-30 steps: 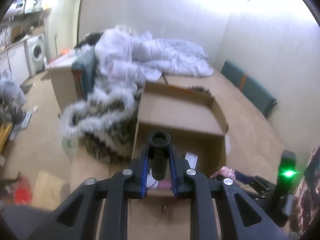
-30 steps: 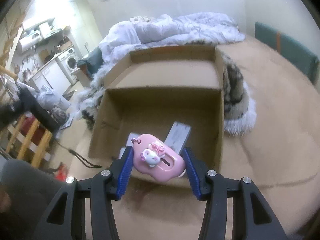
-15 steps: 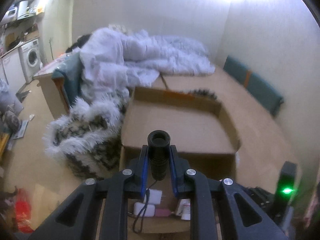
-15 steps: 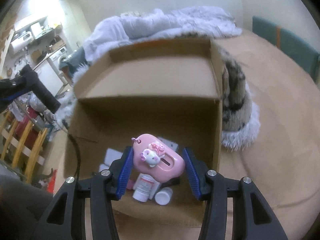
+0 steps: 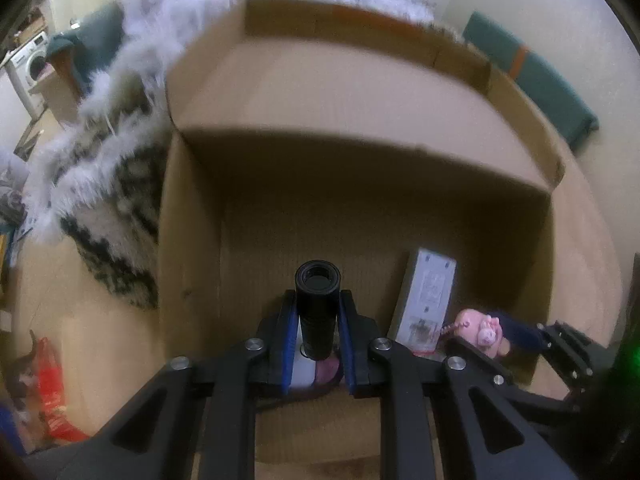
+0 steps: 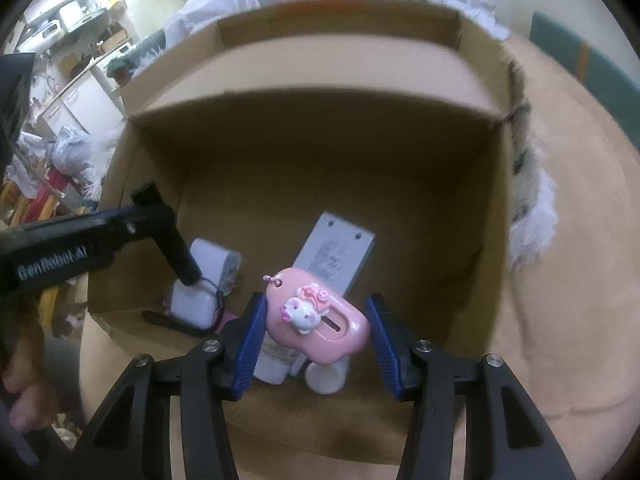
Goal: Organize rigid objects
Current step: 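Lower the flashlight and pink case into the box and open both grippers, then lift both open grippers out of the box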
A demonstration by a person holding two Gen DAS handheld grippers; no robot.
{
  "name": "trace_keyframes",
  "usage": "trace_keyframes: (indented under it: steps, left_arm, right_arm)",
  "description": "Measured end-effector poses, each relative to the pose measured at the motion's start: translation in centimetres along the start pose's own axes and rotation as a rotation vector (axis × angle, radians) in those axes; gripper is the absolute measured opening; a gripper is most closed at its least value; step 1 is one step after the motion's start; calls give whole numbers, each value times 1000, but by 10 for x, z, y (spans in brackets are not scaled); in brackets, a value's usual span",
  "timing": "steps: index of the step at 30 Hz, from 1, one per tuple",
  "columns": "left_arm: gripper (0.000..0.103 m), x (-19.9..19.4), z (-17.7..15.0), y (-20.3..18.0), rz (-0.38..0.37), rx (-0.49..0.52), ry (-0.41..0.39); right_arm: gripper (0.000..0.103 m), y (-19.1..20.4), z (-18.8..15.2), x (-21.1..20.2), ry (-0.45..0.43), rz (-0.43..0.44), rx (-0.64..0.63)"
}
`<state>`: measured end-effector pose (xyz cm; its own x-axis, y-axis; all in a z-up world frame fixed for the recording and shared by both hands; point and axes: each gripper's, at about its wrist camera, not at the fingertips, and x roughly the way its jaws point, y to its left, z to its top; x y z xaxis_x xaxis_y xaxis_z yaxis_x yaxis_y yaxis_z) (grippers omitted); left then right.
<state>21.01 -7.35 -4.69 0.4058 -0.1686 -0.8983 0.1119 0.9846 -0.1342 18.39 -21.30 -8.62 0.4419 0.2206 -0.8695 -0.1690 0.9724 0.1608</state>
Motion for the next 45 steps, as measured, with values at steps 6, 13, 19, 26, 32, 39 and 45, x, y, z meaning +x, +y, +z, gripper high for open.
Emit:
trace_keyframes:
  steps: [6, 13, 19, 26, 32, 39, 45]
  left_arm:
    - [17, 18, -3, 2, 33, -1, 60]
    - [18, 30, -11, -7, 77, 27, 56]
    - [21, 33, -22, -18, 112, 59, 50]
    - [68, 21, -21, -17, 113, 31, 4]
    - [70, 15, -23, -16, 129, 60, -13]
    - [70, -6, -24, -12, 146, 74, -25]
    - [70, -27, -35, -8, 154, 60, -66]
  right_arm:
    - [53, 0, -2, 11, 39, -14, -1]
    - [53, -2, 1, 12, 32, -45, 3]
    - [70, -9, 6, -1, -33, 1, 65]
    - [103, -18, 10, -18, -110, 44, 119]
    - [103, -28, 10, -17, -124, 67, 178]
    - [103, -32, 8, -26, -138, 82, 186]
    - [103, -29, -1, -38, -168, 80, 182]
